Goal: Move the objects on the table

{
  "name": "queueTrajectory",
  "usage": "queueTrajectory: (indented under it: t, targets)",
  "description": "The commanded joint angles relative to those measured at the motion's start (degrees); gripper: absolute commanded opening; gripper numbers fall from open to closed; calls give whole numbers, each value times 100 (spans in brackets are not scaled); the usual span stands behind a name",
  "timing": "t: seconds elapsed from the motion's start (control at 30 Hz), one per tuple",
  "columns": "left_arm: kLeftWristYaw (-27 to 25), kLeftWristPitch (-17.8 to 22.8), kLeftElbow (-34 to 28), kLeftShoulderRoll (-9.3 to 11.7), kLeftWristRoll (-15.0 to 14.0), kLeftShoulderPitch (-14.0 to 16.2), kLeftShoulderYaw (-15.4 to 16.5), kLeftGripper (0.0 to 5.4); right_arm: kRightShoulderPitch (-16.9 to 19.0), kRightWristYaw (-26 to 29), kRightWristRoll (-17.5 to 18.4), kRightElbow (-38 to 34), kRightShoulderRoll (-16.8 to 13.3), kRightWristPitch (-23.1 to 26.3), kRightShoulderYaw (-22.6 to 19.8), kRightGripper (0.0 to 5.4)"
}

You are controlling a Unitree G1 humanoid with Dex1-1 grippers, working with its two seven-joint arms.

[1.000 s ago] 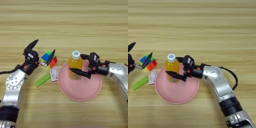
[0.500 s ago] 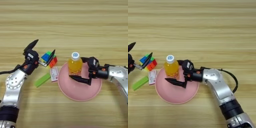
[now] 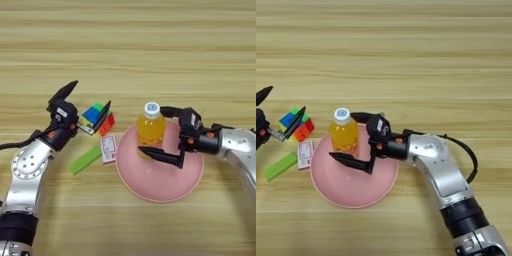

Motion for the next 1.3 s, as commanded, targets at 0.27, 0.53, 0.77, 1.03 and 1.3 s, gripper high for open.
queueTrajectory:
  t: [0.27,0.53,0.77,1.03,1.3]
  targets:
    - [-278,274,95,54,-96,0,-106,540,-251,-74,267,-236,55,-54,-333,536]
    - [-398,678,179,66,-88,59,-185,540,-262,-104,454,-562,35,-56,-460,536]
    - [-345,1101,252,86,-41,66,-183,540,-223,-113,547,-789,-11,-29,-516,536]
    - [-276,1333,342,93,-19,23,-153,540,-185,-121,605,-973,-45,-7,-529,536]
    - [-238,1432,385,108,-18,8,-149,540,-169,-135,624,-1052,-58,6,-531,536]
